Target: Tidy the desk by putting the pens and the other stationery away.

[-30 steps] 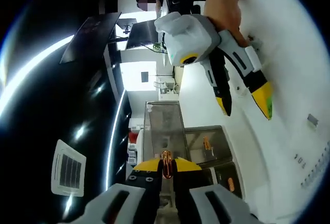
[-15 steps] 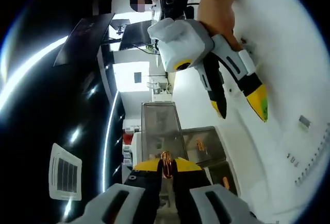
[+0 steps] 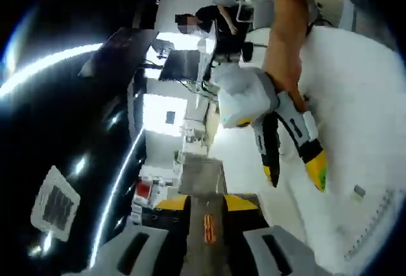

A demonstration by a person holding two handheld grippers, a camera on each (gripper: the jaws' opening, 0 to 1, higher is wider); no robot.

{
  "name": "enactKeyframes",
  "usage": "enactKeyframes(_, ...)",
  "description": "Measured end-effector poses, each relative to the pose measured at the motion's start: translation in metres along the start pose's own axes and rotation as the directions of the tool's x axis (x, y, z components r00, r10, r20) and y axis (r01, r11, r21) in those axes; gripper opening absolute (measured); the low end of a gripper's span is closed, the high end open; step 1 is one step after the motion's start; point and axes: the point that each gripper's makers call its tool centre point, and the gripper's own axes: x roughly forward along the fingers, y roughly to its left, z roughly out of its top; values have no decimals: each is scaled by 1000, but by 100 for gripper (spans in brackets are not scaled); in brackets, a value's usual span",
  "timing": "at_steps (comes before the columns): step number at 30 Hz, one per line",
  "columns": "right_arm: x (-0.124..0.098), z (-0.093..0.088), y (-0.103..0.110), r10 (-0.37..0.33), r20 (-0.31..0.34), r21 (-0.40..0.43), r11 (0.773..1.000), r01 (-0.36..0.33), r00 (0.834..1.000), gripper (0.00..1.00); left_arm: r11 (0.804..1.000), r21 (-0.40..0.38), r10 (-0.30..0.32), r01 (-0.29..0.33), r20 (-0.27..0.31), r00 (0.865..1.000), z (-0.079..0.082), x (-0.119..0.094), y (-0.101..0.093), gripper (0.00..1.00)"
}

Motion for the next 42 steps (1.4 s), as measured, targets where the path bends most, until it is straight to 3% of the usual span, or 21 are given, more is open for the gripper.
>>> enactKeyframes(2, 0, 1, 0, 3, 3, 1, 1000, -3, 1000, 64, 984, -179, 18, 11, 157, 987, 27, -12, 12, 26)
enactKeyframes(3, 1, 1, 1, 7, 5, 3, 1000, -7, 1000, 64, 962, -270, 27, 36, 224, 974, 38, -19, 19, 27)
enactKeyframes(4, 1, 2, 1, 11, 8, 6, 1000, -11, 1000, 64, 947, -316, 29, 53, 249, 968, 42, -22, 22, 29)
enactKeyframes(9, 0, 5, 2, 16, 21, 11, 1000, -16, 1000, 65, 897, -437, 54, 65, 254, 966, 44, -26, 31, 35)
enactKeyframes(12, -1, 6, 2, 13, 24, 11, 1000, -13, 1000, 65, 850, -520, 48, 85, 237, 970, 47, -25, 32, 36)
enactKeyframes(14, -2, 7, 1, 12, 28, 11, 1000, -12, 1000, 65, 813, -572, 54, 114, 268, 962, 55, -27, 33, 38)
enactKeyframes(16, -3, 10, 4, 20, 40, 11, 1000, -20, 999, 65, 784, -600, 64, 157, 331, 941, 68, -32, 33, 42)
enactKeyframes(18, -3, 14, 9, 36, 59, 11, 999, -36, 998, 66, 744, -644, 60, 180, 333, 941, 68, -34, 28, 45)
enactKeyframes(20, -3, 17, 12, 44, 72, 13, 999, -45, 996, 67, 718, -672, 48, 180, 307, 951, 61, -37, 21, 49)
enactKeyframes(23, -1, 19, 13, 37, 91, 61, 997, -43, 995, 73, 718, -687, 61, 114, 225, 972, 37, -51, 10, 54)
enactKeyframes(24, -1, 19, 13, 39, 91, 62, 997, -44, 995, 74, 698, -709, 64, 97, 197, 978, 27, -59, 5, 55)
enactKeyframes(26, 1, 19, 12, 42, 97, 73, 996, -49, 994, 74, 587, -804, 76, 93, 170, 983, 10, -73, -6, 56)
enactKeyframes(28, 3, 17, 11, 41, 98, 87, 995, -49, 994, 75, 435, -892, 87, 126, 181, 980, -1, -85, -18, 57)
enactKeyframes(30, 2, 16, 17, 41, 110, 110, 993, -53, 993, 74, 351, -927, 105, 130, 177, 979, -17, -93, -27, 58)
enactKeyframes(32, 2, 17, 18, 42, 121, 129, 990, -58, 992, 73, 360, -927, 104, 108, 155, 982, -31, -94, -33, 59)
enactKeyframes(35, 2, 18, 16, 42, 132, 159, 985, -63, 990, 73, 416, -905, 105, 83, 139, 985, -55, -91, -51, 71)
enactKeyframes(36, 2, 18, 14, 39, 133, 165, 984, -61, 990, 74, 401, -915, 94, 44, 89, 992, -76, -89, -62, 77)
enactKeyframes(38, 1, 17, 9, 25, 139, 185, 981, -51, 990, 74, 350, -937, 119, -1, 44, 992, -97, -87, -70, 82)
enactKeyframes(40, 1, 16, 2, 9, 145, 201, 979, -38, 989, 74, 273, -957, 212, -102, -44, 976, -123, -94, -68, 84)
enactKeyframes(41, 1, 15, 1, 5, 144, 206, 978, -35, 990, 74, 260, -961, 183, -94, -46, 982, -124, -95, -74, 88)
enactKeyframes(42, 1, 14, 1, 4, 143, 209, 977, -34, 990, 74, 271, -959, 188, -80, -28, 982, -122, -96, -73, 90)
